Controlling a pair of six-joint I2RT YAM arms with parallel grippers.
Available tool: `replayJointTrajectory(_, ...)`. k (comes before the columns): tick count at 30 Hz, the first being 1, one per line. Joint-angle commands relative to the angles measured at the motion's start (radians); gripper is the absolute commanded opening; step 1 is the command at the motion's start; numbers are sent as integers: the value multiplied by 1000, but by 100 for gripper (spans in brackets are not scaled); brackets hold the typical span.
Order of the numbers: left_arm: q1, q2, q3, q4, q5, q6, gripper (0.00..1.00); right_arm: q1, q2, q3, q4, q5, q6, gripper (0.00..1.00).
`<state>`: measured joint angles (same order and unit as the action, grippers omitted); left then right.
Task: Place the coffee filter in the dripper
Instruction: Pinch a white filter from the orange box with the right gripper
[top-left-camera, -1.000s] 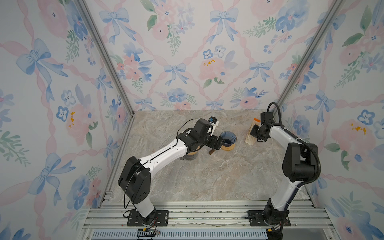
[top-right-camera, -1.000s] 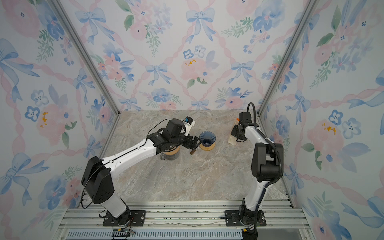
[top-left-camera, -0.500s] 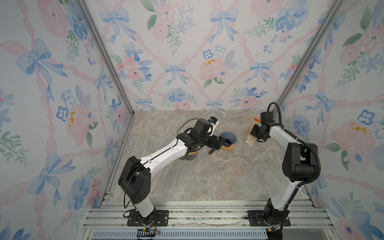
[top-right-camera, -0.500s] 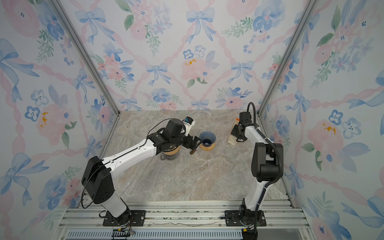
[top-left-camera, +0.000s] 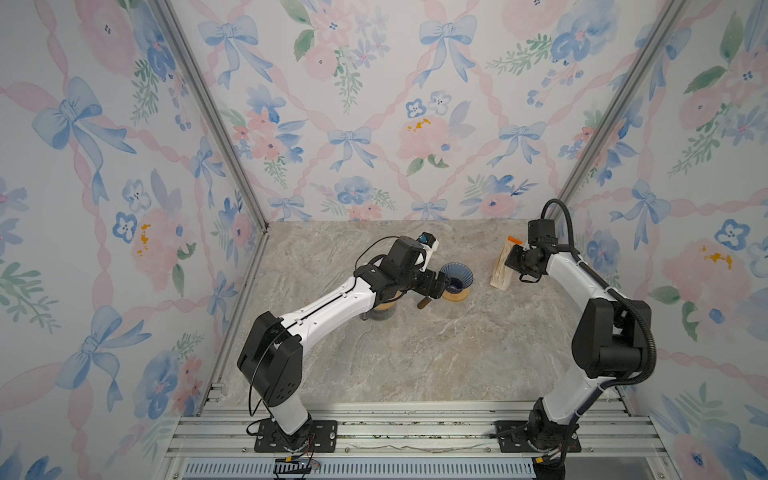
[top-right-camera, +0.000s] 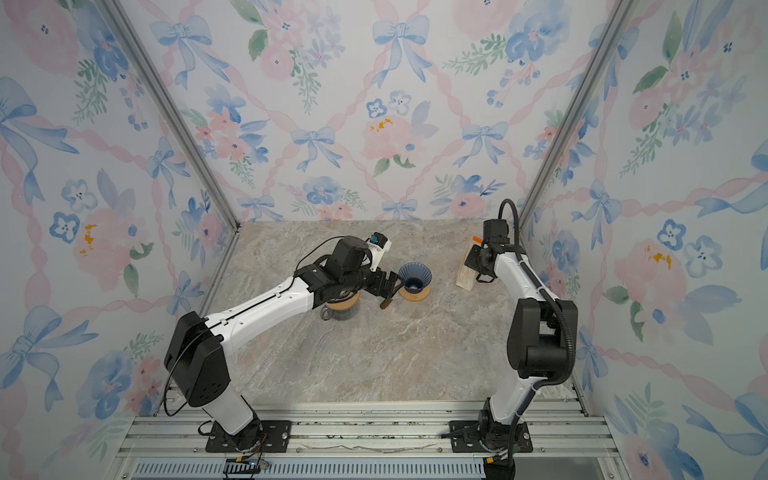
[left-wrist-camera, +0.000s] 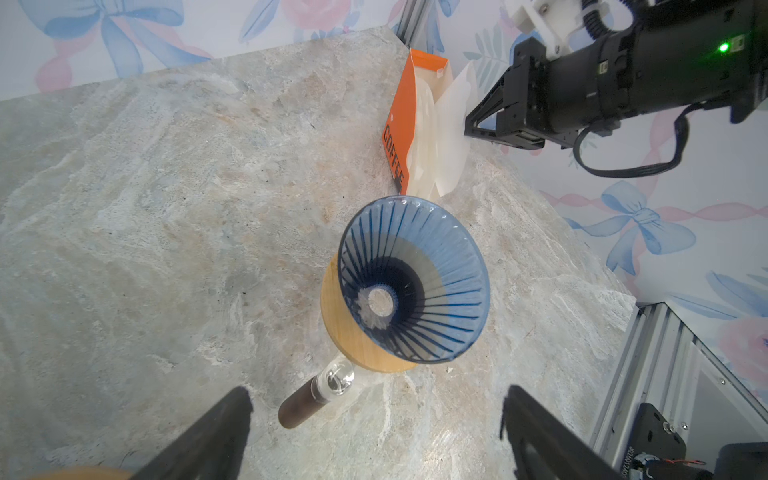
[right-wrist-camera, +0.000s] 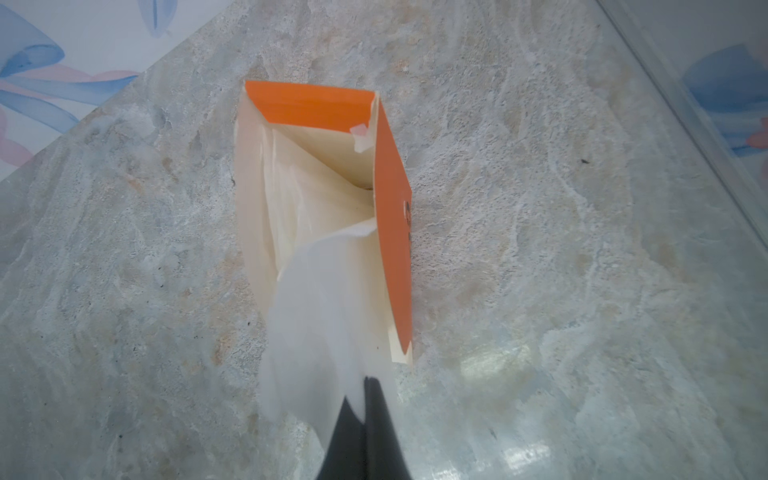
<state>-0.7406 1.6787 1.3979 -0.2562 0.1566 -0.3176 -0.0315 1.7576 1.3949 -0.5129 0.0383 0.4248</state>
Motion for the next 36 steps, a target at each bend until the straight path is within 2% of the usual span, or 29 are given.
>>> replayJointTrajectory(1, 4, 10, 25, 15, 13, -3, 96, 7, -51, -25, -56, 4, -23, 0)
replayJointTrajectory(13, 1, 31, 49, 15, 33, -2, 96, -2, -144, -41, -120, -8, -56, 0)
replayJointTrajectory(21, 0, 38, 53, 16, 34, -6, 96, -7, -180, -37, -97, -17, -69, 0)
replayJointTrajectory(36, -2, 58, 100, 16, 49, -1, 96, -1, -291, -27, -119, -112, -138, 0)
